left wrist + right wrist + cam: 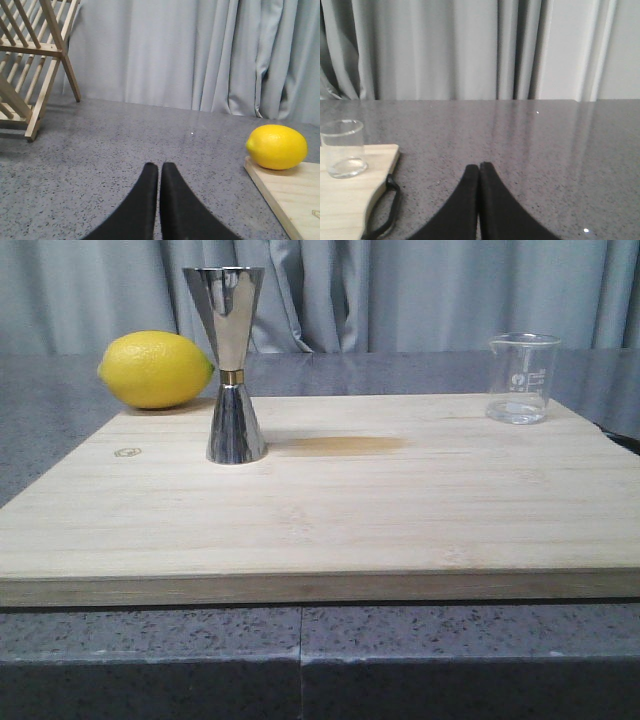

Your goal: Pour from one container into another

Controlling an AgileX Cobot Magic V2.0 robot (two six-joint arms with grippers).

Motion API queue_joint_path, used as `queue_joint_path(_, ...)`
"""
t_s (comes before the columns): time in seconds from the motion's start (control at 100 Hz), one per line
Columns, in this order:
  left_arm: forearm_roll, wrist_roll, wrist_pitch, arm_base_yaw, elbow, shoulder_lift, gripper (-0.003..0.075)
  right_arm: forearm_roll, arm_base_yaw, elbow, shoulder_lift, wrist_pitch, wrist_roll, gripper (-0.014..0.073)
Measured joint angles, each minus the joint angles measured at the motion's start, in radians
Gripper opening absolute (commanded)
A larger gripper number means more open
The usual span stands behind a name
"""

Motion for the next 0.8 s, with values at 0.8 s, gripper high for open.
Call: queue_joint_path(0.8,0.000,0.000,-0.002,0.000,0.000,0.000,-0.0019,-0.172,0.062,0.091,-0.010,0.015,0.164,-0.0064)
